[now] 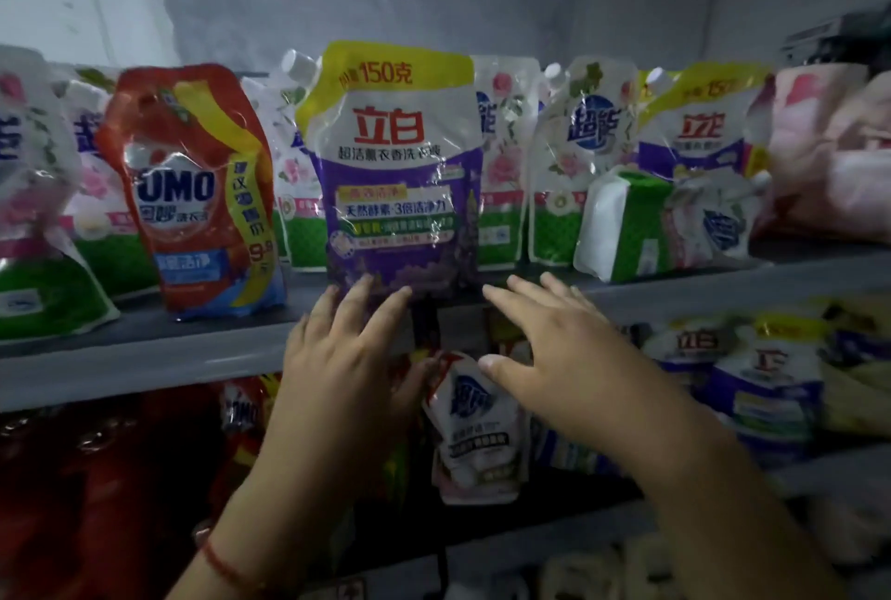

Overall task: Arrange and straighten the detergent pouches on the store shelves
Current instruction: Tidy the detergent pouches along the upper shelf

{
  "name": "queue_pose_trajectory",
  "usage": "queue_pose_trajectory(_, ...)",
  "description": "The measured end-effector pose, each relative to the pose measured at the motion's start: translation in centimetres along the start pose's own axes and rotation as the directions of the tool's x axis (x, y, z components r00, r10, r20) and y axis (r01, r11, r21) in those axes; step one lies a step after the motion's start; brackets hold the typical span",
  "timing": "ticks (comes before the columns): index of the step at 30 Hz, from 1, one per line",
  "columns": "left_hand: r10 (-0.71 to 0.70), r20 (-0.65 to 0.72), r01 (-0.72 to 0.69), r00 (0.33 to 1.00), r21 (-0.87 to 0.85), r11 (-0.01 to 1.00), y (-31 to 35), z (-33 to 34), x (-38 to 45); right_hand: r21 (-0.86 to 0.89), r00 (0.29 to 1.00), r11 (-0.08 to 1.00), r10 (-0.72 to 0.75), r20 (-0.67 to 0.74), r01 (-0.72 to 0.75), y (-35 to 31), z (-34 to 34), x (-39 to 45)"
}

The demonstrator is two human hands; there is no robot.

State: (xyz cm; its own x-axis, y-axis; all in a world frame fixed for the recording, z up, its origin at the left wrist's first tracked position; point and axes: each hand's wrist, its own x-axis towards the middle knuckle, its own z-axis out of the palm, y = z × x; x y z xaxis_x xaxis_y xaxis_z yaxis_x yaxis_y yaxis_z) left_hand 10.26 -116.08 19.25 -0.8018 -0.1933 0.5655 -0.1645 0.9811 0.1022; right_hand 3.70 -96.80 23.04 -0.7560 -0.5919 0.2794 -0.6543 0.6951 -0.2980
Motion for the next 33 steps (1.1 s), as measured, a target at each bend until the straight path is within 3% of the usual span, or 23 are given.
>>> queue_pose_trajectory(3,0.062,0.081,-0.056,0.995,-0.073,0.996,-0.1,0.5,-2.2,0.031,0.994,0.993,0.113,0.011,-0.113,0.2,0.7,-3.2)
queue_pose_trajectory(9,0.068,0.217,-0.047,0.974,-0.102,0.994,-0.1,2.4,-4.4,0.076,0.946,0.952,0.303,-0.118,-0.295,0.4,3.6,-7.1)
queue_pose_trajectory(14,0.063,0.218,-0.022,0.974,-0.188,0.982,1.1,1.7,-5.9,0.099,0.945,0.942,0.324,-0.034,-0.32,0.2,4.7,-7.8)
queue_pose_trajectory(21,0.136,0.128,-0.115,0.982,-0.16,0.98,4.7,1.7,-2.8,0.158,0.92,0.926,0.365,-0.145,-0.343,4.6,3.0,-7.8)
queue_pose_trajectory(33,0.251,-0.013,-0.251,0.968,-0.08,0.965,20.3,5.9,7.5,0.237,0.91,0.928,0.341,-0.236,-0.287,21.3,-4.9,-6.1)
